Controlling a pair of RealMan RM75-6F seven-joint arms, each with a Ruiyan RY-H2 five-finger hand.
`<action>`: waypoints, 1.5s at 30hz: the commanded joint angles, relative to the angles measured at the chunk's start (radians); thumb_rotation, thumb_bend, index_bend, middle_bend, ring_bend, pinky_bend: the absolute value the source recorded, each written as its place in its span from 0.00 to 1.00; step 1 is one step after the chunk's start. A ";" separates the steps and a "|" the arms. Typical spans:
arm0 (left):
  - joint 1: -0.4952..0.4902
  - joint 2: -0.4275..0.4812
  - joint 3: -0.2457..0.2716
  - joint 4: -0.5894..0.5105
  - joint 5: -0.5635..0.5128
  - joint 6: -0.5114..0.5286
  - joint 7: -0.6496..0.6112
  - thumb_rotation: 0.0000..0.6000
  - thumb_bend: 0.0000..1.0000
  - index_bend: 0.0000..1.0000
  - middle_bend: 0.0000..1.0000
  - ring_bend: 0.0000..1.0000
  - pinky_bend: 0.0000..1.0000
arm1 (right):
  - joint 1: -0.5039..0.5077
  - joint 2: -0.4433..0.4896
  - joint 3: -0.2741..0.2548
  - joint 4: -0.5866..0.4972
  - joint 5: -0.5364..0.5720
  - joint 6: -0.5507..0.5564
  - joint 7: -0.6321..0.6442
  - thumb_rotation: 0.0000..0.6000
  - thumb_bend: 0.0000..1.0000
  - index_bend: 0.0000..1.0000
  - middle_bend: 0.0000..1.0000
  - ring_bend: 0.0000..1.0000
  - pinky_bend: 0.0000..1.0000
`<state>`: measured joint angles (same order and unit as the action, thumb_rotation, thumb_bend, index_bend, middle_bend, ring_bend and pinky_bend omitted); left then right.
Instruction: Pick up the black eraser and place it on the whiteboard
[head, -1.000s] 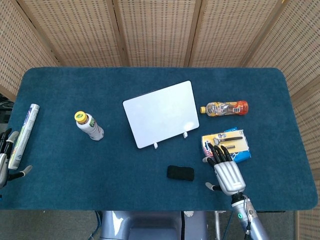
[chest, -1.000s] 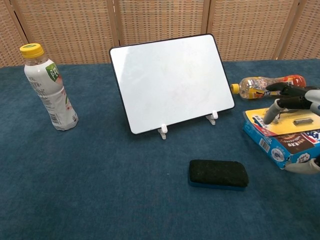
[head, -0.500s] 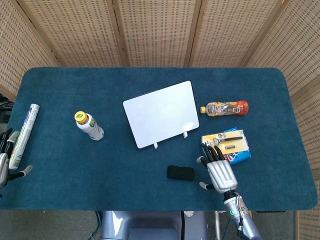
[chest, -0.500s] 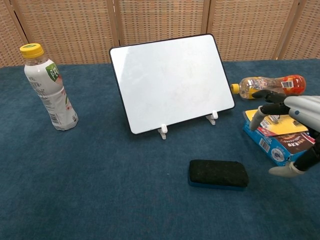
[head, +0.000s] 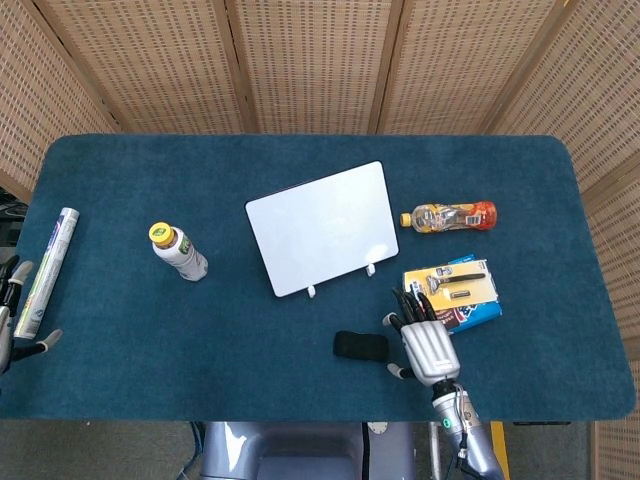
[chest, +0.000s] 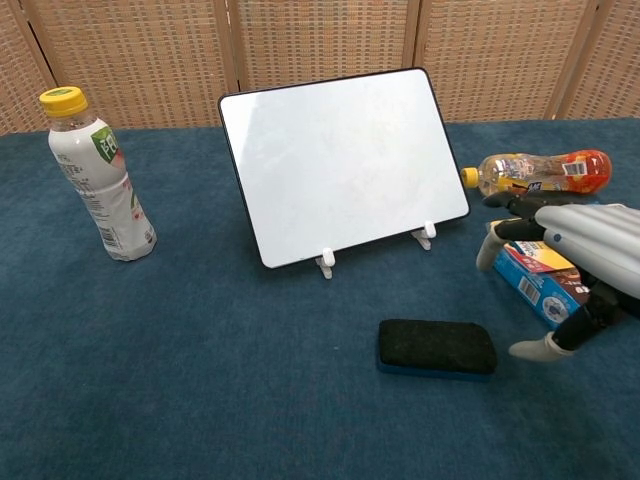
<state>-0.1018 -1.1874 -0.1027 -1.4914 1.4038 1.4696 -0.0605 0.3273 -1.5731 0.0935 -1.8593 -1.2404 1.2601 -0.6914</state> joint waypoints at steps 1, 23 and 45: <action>0.000 0.000 0.000 0.000 0.000 0.000 -0.001 1.00 0.15 0.00 0.00 0.00 0.00 | 0.004 -0.013 -0.005 0.011 0.003 0.006 -0.010 1.00 0.06 0.33 0.00 0.00 0.00; 0.000 0.002 -0.002 0.003 -0.001 0.000 -0.007 1.00 0.15 0.00 0.00 0.00 0.00 | 0.024 -0.111 -0.019 0.052 0.052 0.049 -0.100 1.00 0.09 0.33 0.00 0.00 0.00; 0.005 0.004 -0.001 -0.002 0.002 0.009 -0.002 1.00 0.16 0.00 0.00 0.00 0.00 | 0.052 -0.184 -0.015 0.071 0.069 0.058 -0.139 1.00 0.09 0.33 0.00 0.00 0.00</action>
<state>-0.0974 -1.1830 -0.1036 -1.4940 1.4060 1.4784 -0.0635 0.3775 -1.7556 0.0772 -1.7901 -1.1720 1.3196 -0.8321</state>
